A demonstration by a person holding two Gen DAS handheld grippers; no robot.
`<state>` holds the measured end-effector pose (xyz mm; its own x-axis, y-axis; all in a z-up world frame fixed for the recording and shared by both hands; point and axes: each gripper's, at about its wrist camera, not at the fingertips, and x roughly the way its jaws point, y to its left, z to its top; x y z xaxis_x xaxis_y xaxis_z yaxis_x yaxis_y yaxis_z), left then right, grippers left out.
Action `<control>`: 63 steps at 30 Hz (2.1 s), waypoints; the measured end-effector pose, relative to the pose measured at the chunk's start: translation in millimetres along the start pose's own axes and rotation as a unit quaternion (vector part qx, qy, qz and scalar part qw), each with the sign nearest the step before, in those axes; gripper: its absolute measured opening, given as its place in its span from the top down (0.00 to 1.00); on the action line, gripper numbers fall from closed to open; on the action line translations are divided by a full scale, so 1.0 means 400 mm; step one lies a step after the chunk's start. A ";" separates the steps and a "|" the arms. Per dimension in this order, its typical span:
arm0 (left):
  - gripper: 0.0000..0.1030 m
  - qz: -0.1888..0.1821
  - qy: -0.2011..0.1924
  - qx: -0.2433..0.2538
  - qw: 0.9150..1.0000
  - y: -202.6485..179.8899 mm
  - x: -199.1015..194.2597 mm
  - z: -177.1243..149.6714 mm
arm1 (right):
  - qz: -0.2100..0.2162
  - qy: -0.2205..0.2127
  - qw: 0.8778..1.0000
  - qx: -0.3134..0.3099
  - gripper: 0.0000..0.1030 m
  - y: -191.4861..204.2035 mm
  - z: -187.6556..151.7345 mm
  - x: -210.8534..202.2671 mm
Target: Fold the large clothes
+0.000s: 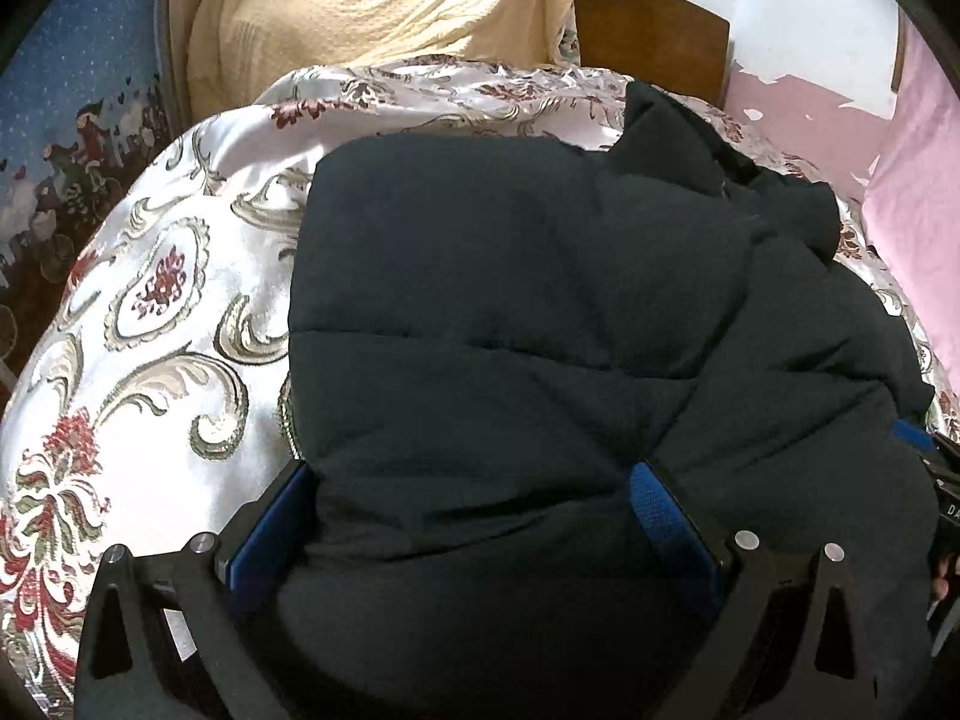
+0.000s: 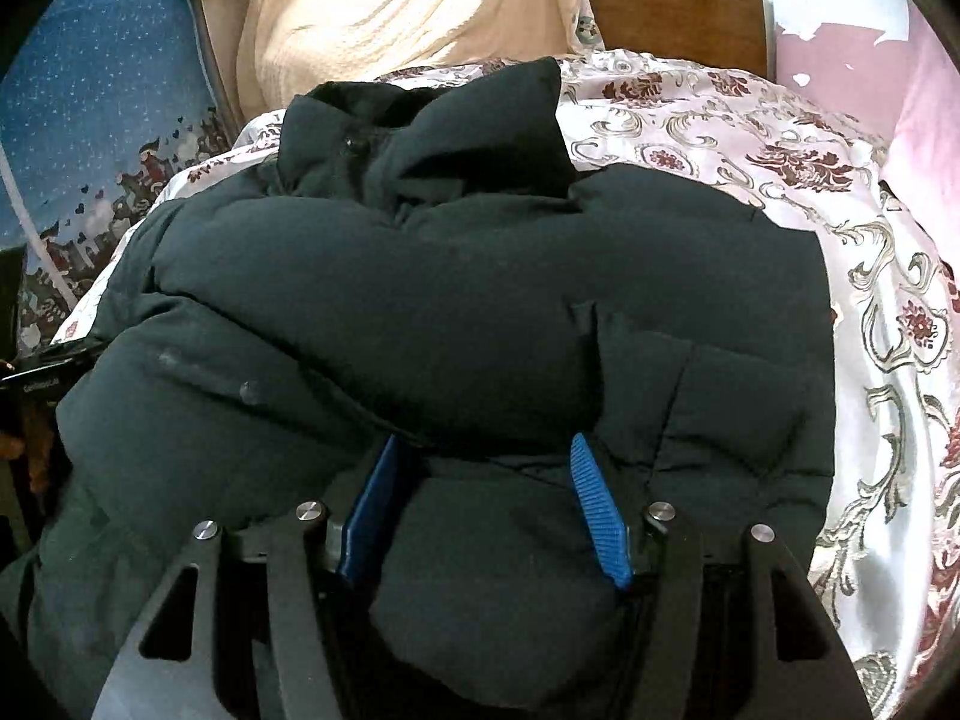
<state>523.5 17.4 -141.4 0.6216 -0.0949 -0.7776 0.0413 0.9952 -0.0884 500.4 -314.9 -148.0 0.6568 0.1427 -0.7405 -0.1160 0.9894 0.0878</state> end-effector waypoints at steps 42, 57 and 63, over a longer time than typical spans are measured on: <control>0.11 -0.029 0.072 -0.023 0.997 -0.218 0.213 0.573 | 0.009 0.066 0.984 0.164 0.55 -0.066 0.512 0.243; 0.94 -0.139 -0.051 -0.034 0.988 -0.128 -0.089 0.465 | 0.044 -0.073 0.991 0.103 0.89 -0.026 0.449 -0.071; 0.94 -0.143 -0.103 0.024 0.984 -0.120 -0.263 0.331 | 0.015 -0.120 0.993 -0.010 0.93 0.054 0.340 -0.249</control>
<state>559.6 -17.4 26.8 0.7244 -0.3698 -0.5818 0.2715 0.9288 -0.2523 533.7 -304.0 18.3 0.8105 0.1779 -0.5581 -0.1517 0.9840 0.0933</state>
